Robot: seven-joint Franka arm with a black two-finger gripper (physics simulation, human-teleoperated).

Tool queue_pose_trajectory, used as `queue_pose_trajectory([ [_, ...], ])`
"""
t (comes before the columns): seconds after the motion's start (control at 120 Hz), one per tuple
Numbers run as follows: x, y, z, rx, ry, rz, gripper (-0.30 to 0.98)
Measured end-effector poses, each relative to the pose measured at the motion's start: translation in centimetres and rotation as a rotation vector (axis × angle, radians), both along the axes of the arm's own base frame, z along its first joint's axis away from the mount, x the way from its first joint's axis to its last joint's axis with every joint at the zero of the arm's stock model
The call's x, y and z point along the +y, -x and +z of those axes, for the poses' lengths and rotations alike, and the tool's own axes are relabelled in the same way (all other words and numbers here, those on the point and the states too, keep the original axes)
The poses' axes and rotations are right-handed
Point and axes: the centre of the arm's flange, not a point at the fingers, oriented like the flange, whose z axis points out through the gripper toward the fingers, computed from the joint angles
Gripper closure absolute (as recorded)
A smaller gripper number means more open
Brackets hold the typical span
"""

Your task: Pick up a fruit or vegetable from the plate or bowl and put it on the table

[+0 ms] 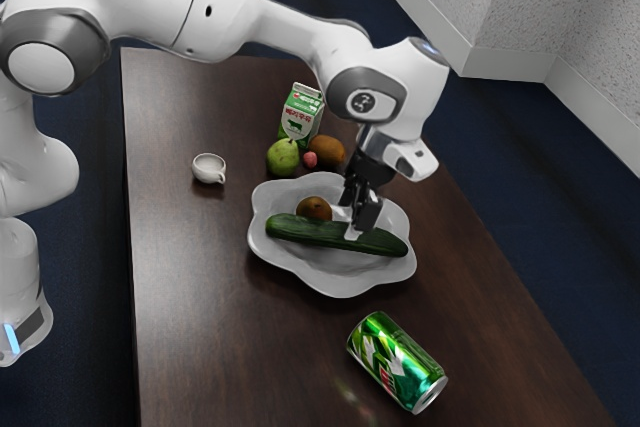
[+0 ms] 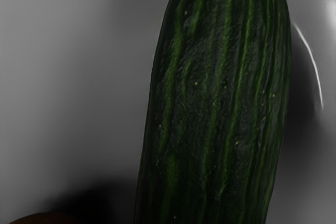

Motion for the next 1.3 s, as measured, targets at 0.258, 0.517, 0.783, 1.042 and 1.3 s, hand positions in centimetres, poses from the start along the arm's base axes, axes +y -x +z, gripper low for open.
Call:
queue_pose_trajectory([
  [0.258,-0.5,0.1,-1.1,-0.003,-0.001,0.009,0.04],
  [0.517,-0.9,0.2,-2.2,0.004,-0.008,0.013,0.09],
  [0.783,-1.1,0.1,-2.9,0.004,-0.021,0.019,0.27],
  [1.042,-1.9,0.1,-2.4,-0.004,-0.024,0.012,0.47],
  [1.3,-6.3,0.1,2.5,-0.059,-0.009,-0.054,0.48],
])
